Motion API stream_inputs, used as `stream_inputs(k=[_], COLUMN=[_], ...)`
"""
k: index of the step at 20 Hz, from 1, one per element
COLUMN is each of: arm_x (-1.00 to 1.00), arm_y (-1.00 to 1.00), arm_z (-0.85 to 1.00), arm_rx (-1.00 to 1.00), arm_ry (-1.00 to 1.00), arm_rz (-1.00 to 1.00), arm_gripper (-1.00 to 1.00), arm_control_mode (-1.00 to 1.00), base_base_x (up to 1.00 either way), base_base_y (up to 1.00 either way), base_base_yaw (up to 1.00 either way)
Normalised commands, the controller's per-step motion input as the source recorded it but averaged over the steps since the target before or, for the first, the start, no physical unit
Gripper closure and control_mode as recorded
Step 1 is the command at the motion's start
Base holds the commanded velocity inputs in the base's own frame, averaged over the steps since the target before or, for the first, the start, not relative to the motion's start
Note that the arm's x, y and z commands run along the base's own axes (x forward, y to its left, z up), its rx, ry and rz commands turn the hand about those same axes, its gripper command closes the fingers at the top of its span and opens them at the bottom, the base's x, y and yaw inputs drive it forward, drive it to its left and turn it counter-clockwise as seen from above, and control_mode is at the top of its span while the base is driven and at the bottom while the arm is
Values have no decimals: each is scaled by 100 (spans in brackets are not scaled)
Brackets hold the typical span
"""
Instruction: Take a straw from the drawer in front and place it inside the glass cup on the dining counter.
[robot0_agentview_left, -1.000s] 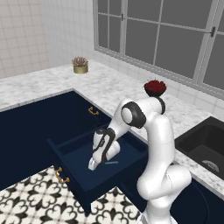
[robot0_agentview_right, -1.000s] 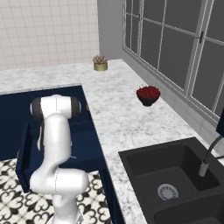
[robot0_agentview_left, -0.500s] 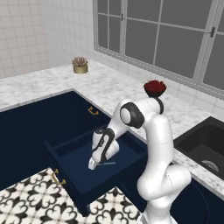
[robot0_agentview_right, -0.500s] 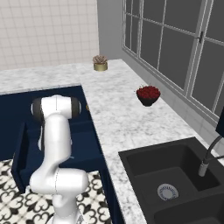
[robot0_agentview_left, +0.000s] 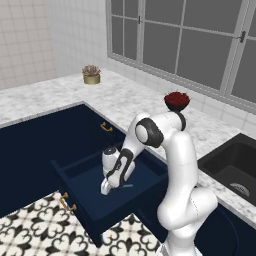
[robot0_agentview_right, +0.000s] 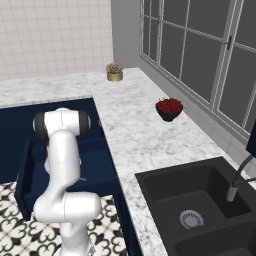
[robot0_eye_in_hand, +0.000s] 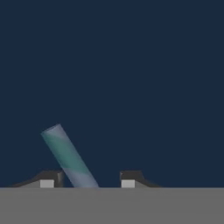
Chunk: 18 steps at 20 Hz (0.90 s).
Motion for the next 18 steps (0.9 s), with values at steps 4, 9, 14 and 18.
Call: stream_inputs(k=[4,9,14,18], arm_x=[0,8,0,0], arm_y=[0,0,0,0], arm_z=[0,5,76,100], arm_rx=[0,8,20,21], arm_ry=[-1,1,0,0], arm_rz=[1,2,5,7], arm_gripper=[100,100,100,100], arm_control_mode=[-100,-100,-100,-100], base_base_x=[0,0,0,0], base_base_y=[0,0,0,0], base_base_yaw=[0,0,0,0])
